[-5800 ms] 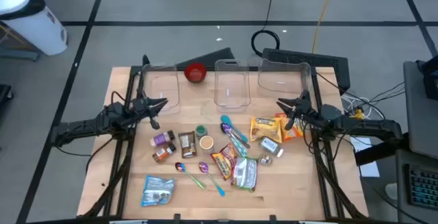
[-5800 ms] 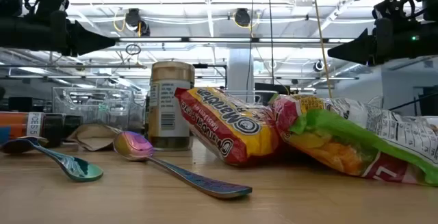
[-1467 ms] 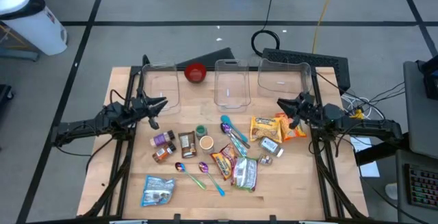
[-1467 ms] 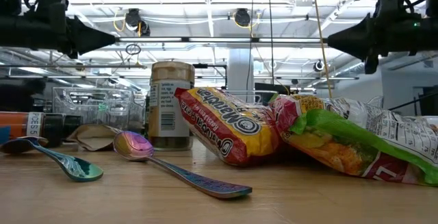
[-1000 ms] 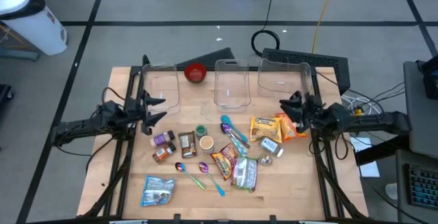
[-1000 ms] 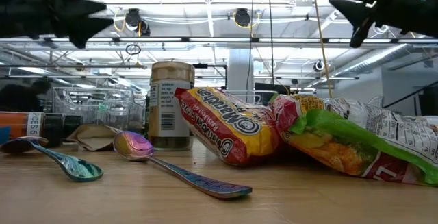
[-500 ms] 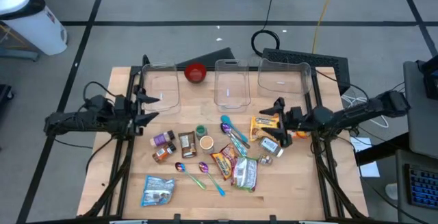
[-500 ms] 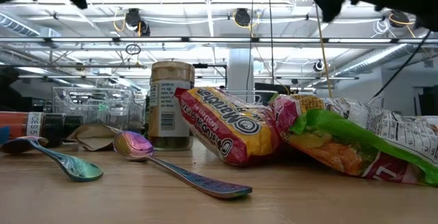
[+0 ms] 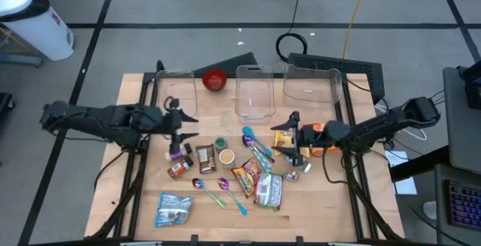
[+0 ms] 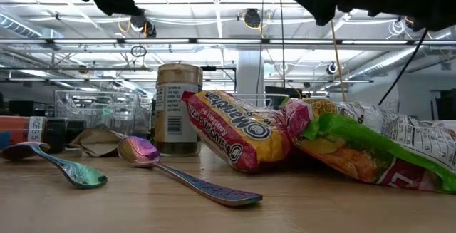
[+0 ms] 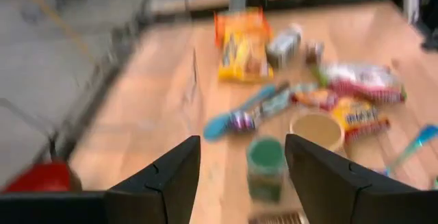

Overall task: Pick & Place Food Item
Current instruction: Put the violet seasoning bottle into the left transparent bin

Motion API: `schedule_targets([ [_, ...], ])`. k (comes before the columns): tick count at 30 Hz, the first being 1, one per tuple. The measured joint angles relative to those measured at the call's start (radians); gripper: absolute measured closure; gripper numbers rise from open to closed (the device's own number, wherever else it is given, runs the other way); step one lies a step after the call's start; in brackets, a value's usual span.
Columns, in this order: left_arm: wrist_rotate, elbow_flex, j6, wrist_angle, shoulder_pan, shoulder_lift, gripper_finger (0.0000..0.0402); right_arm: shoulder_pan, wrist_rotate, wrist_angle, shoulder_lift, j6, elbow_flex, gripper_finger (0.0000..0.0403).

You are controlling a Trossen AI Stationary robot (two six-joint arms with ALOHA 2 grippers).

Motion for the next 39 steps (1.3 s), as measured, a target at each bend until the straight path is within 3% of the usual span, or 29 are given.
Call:
schedule_targets([
  [7,0.003,0.096,-0.25,-0.307,-0.013,0.107,0.0181,0.0,0.0,-0.106,0.017,0.003,0.0,0.0108],
  [17,0.1,0.081,-0.598,-0.601,-0.019,0.169,0.0183,0.0,0.001,-0.182,0.018,0.003,0.0,0.0108],
  [27,0.183,-0.066,-0.676,-0.619,-0.083,0.188,0.0183,0.0,0.002,-0.222,0.018,0.062,0.0,0.0108],
  [39,0.184,-0.198,-0.702,-0.536,-0.118,0.186,0.0183,0.0,0.009,-0.225,0.018,0.109,0.0,0.0108],
])
